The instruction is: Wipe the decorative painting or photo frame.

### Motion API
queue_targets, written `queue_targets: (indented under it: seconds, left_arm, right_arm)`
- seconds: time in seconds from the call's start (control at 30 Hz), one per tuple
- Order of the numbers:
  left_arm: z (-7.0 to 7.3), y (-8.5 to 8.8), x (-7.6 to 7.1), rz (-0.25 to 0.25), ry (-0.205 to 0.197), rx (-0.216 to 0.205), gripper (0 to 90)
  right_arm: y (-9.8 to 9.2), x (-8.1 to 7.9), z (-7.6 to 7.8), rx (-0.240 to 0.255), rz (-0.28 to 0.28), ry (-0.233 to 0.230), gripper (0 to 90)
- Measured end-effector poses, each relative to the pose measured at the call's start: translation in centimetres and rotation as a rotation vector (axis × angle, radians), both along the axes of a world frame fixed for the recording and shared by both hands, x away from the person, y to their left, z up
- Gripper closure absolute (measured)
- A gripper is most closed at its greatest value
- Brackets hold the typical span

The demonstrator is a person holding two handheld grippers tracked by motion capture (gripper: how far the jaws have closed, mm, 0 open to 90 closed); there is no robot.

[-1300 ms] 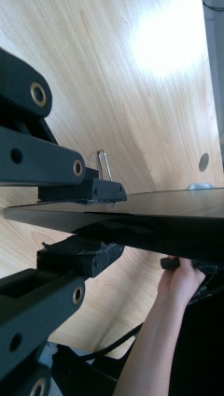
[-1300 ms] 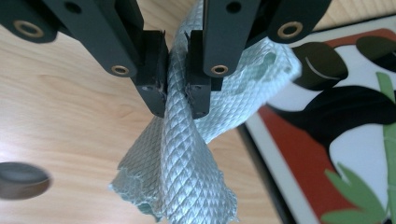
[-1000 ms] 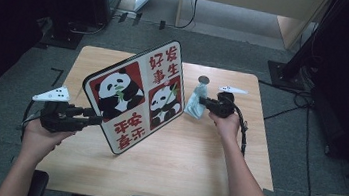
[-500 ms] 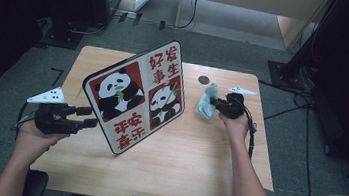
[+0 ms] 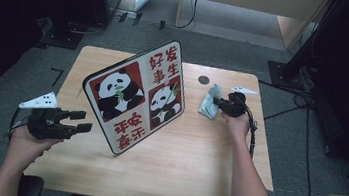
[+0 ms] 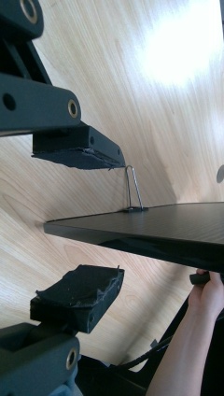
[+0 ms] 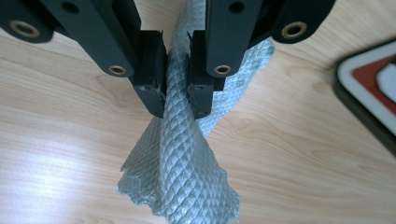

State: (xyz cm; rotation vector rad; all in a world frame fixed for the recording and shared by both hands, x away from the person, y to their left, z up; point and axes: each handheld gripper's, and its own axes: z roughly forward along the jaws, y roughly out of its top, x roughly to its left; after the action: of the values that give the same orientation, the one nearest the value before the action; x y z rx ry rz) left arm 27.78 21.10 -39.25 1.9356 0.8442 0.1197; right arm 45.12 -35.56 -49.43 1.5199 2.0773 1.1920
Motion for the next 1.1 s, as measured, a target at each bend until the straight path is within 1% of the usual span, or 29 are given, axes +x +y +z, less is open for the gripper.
queue_targets:
  seconds: [0.07, 0.17, 0.23, 0.3, 0.37, 0.5, 0.6, 0.67, 0.77, 0.83, 0.9, 1.0, 1.1]
  left_arm:
    - [-0.1, 0.2, -0.1, 0.007, 0.002, -0.004, 40.0]
    - [-0.2, 0.3, -0.2, 0.012, 0.003, -0.003, 39.7]
    - [-0.4, 0.3, -0.2, 0.012, 0.005, 0.003, 39.7]
    - [-0.4, 0.3, -0.1, 0.011, 0.004, 0.009, 39.6]
    - [-0.5, 0.3, -0.1, 0.011, 0.007, 0.008, 39.4]
    - [-0.7, 0.5, 0.1, 0.013, 0.011, 0.011, 39.1]
    - [-0.8, 0.5, 0.1, 0.016, 0.011, 0.014, 38.9]
    - [-0.8, 0.6, 0.2, 0.016, 0.012, 0.019, 38.9]
    - [-1.0, 0.5, 0.3, 0.019, 0.013, 0.028, 38.7]
    - [-1.1, 0.4, 0.4, 0.016, 0.015, 0.037, 38.6]
    - [-1.2, 0.4, 0.6, 0.016, 0.017, 0.035, 38.6]
    - [-1.4, 0.4, 0.9, 0.011, 0.019, 0.041, 38.5]
    - [-1.7, 0.5, 1.3, 0.013, 0.021, 0.05, 38.4]
  right_arm:
    - [-0.1, 0.3, -0.4, -0.014, -0.005, 0.022, 79.1]
    - [-0.3, 0.5, -0.8, -0.011, -0.014, 0.032, 78.8]
    - [-0.5, 0.7, -1.1, -0.011, -0.017, 0.046, 78.3]
    - [-0.5, 0.8, -1.4, -0.019, -0.02, 0.058, 77.5]
    - [-0.6, 0.8, -1.6, -0.018, -0.023, 0.063, 76.8]
    - [-0.7, 0.8, -1.6, -0.021, -0.026, 0.057, 73.0]
    - [-0.8, 0.8, -1.5, -0.023, -0.032, 0.045, 65.0]
    - [-0.9, 0.8, -1.3, -0.015, -0.042, 0.038, 60.5]
    - [-1.0, 0.7, -1.1, -0.012, -0.047, 0.036, 57.1]
    - [-1.0, 0.5, -1.0, -0.018, -0.045, 0.033, 55.4]
    - [-1.1, 0.4, -0.8, -0.015, -0.046, 0.028, 53.6]
    - [-1.1, 0.1, -0.6, -0.011, -0.047, 0.025, 52.4]
    - [-1.1, -0.3, -0.3, -0.019, -0.041, 0.018, 51.7]
